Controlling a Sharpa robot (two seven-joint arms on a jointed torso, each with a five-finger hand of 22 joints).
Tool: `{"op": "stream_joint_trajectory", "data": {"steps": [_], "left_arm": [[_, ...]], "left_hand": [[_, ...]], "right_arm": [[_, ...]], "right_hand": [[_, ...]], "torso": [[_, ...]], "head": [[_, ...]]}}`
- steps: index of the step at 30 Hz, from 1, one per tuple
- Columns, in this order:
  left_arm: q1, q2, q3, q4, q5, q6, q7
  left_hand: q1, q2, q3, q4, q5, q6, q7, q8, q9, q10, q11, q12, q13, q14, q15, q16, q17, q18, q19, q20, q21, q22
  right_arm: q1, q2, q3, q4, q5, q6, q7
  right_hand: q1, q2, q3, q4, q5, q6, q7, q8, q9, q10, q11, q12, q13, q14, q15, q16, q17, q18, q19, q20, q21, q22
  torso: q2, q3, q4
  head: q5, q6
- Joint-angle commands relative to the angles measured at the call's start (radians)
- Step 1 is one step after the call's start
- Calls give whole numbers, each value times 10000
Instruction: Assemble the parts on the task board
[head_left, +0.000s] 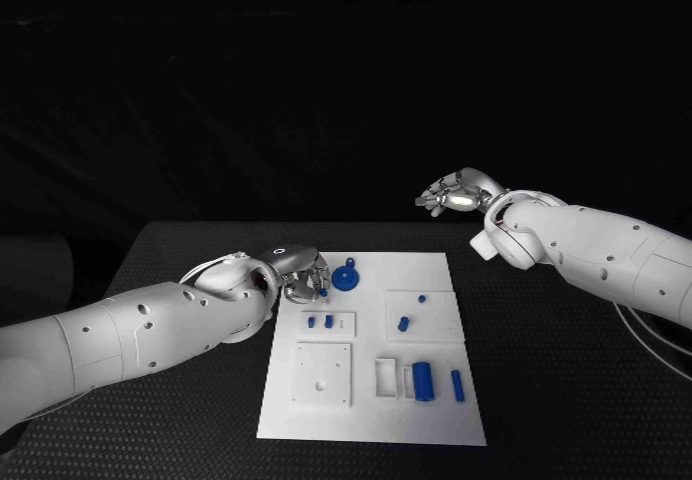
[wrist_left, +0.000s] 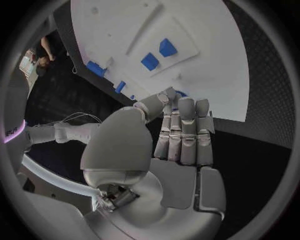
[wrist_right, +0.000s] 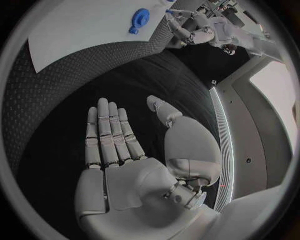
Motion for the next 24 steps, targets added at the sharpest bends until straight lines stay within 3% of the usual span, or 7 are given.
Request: {"op": "stream_joint_trajectory", "data": {"steps": [1, 24], "left_arm": [[10, -85, -1, -57, 147, 295, -41], [-17, 162, -78, -323, 153, 430, 65]], "left_hand": [[-87, -11, 13, 36, 16, 77, 24, 35, 15, 59, 22, 5, -7, 43, -20, 28, -17, 62, 49, -271, 44, 194], [-100, -3, 28, 34, 15, 80, 23, 32, 10, 66, 23, -5, -9, 36, -19, 19, -37, 54, 32, -274, 32, 194]], "right_arm": [[-1, -10, 7, 7, -3, 108, 78], [-1, 34, 7, -14, -3, 122, 83]], "right_hand": [[-40, 41, 5, -56, 42, -50, 98, 50, -17, 57, -5, -39, -3, 20, 51, -53, 15, 73, 45, 43, -63, 20], [-36, 46, 6, -63, 43, -49, 97, 57, -22, 60, -6, -39, -3, 18, 53, -59, 20, 75, 48, 45, -82, 36]], "torso": [[8, -3, 0], [20, 0, -42]], "head": [[29, -10], [70, -45]]}}
